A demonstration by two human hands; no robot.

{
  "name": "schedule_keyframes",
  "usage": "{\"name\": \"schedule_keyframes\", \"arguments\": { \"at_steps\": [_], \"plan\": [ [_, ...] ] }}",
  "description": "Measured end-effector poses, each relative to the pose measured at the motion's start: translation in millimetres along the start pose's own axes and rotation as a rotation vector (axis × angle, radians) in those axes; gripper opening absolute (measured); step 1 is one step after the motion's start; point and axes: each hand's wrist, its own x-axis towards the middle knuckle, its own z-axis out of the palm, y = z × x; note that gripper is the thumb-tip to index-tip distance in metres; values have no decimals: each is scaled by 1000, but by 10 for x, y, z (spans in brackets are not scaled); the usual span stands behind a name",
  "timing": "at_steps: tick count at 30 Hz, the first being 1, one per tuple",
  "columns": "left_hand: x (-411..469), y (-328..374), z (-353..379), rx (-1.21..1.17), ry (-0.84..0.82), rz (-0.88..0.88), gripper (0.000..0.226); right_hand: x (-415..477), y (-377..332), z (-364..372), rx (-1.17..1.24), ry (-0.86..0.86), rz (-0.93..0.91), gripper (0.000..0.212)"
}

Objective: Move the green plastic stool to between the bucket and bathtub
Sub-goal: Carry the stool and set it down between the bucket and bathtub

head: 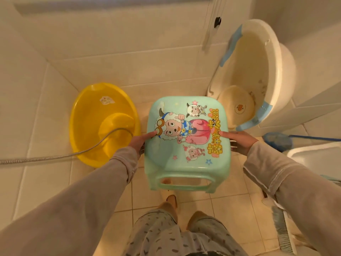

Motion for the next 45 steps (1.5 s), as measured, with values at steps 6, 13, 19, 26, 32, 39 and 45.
{"name": "schedule_keyframes", "arguments": {
  "at_steps": [6,13,19,26,32,39,45],
  "plan": [
    [381,567,62,-12,-43,18,47,289,-454,-9,30,-16,-14,34],
    [731,1010,308,65,-59,24,50,712,-804,-285,3,-26,3,34],
    [1105,1286,615,40,79,-22,56,1311,-1359,-573,-56,-68,23,15],
    [1529,1715,962,-41,180,-88,55,1854,-2111,-801,-114,-108,84,17],
    [1773,1977,1173,-42,179,-73,52,2187,-2484,-966,-136,-165,101,19],
    [2108,2086,1261,28,145,-87,48,2477,-2531,-1075,-71,-183,119,37],
    [2435,2060,1240,105,83,-136,63,2723,-2356,-1044,-26,-143,150,52]
  ]
}}
